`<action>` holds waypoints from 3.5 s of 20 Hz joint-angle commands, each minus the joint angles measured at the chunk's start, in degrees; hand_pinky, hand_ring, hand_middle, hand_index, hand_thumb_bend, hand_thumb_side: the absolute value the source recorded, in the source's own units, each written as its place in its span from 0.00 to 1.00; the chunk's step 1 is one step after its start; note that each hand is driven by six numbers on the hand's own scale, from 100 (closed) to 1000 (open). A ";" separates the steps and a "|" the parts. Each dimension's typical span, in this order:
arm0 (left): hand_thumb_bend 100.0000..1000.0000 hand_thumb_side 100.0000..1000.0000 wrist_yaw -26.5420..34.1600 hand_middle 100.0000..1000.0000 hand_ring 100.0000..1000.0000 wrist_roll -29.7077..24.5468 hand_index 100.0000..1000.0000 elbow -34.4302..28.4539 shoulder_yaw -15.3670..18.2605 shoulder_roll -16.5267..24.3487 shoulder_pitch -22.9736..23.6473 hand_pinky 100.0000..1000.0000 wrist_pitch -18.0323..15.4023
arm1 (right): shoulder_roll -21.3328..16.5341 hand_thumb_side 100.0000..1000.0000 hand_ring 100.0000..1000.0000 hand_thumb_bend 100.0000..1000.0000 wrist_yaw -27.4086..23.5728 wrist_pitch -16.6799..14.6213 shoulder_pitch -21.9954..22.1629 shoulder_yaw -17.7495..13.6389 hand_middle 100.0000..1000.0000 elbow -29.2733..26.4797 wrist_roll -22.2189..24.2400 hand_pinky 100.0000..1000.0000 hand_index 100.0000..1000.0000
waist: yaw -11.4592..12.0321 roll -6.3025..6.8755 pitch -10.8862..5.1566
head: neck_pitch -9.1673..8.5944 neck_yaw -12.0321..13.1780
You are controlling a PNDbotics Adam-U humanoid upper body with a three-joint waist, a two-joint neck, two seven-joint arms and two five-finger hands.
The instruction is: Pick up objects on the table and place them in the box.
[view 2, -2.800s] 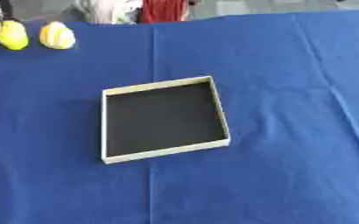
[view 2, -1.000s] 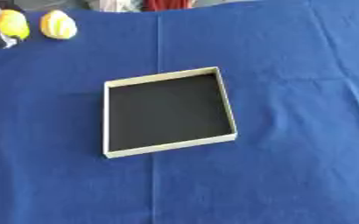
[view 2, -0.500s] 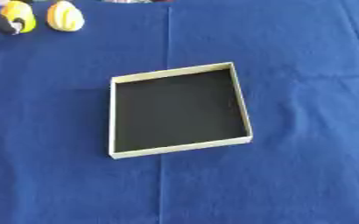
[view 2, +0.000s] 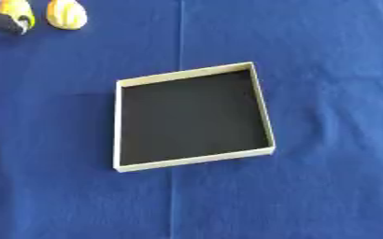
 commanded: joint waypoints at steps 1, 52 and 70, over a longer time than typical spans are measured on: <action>0.15 0.14 0.72 0.85 0.94 0.68 0.95 -0.25 0.68 2.46 -1.40 0.91 0.54 | -1.16 0.93 0.90 0.00 0.60 -0.09 -0.80 -0.28 0.79 0.00 0.52 0.79 0.80 | -0.17 -0.14 -1.15 | -0.89 0.71; 0.00 0.02 19.05 0.42 0.53 -2.94 0.59 -70.08 -29.20 7.17 15.69 0.62 -11.48 | -0.58 0.90 0.89 0.00 0.70 -2.21 7.16 -1.56 0.78 -3.72 -0.79 0.79 0.79 | 3.26 -1.85 -9.86 | 5.37 -4.55; 0.00 0.12 28.82 0.43 0.52 -9.70 0.59 -69.70 -38.57 9.38 22.36 0.67 -17.51 | 0.14 0.90 0.89 0.00 0.97 -2.80 7.09 -1.34 0.78 -3.73 -0.87 0.79 0.79 | 2.41 -1.32 -9.23 | 6.18 -4.89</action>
